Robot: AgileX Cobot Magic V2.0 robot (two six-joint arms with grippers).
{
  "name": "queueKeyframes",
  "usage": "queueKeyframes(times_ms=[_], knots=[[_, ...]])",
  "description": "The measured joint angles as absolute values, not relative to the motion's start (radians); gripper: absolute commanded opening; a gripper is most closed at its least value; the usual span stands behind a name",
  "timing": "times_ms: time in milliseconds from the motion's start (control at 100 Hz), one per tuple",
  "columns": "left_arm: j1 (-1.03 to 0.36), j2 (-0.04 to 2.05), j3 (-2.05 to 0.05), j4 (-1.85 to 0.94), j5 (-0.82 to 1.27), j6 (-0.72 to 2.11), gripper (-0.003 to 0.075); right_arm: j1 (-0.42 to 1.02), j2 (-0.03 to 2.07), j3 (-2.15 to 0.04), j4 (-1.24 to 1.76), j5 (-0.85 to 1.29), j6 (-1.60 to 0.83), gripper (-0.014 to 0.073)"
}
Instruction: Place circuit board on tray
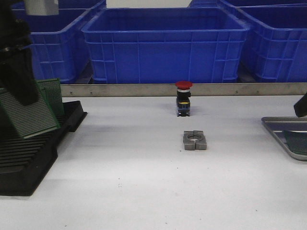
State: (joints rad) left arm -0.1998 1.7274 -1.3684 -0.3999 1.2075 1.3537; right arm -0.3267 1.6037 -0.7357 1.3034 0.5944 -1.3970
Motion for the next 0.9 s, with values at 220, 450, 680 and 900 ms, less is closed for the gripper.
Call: queueKeyframes(times_ms=[220,450,680,900], knots=[[-0.217,1.727,-1.372,-0.617,1.213,1.354,-0.0020,-0.224,1.537,-0.738,1.303,0.645,-1.577,0.0633],[-0.310,1.727,-1.372,-0.665,1.213,1.354,-0.0020,-0.029,1.513,-0.738,1.301,0.705,-1.796,0.0633],[-0.421,1.727,-1.372,-0.671,1.208,1.354,-0.0020,0.150,1.513,-0.738,1.301,0.749,-1.931,0.0633],[-0.493,1.727,-1.372,-0.680,1.157,1.354,-0.0020,0.236,1.513,-0.738,1.334,0.780,-1.962,0.0633]])
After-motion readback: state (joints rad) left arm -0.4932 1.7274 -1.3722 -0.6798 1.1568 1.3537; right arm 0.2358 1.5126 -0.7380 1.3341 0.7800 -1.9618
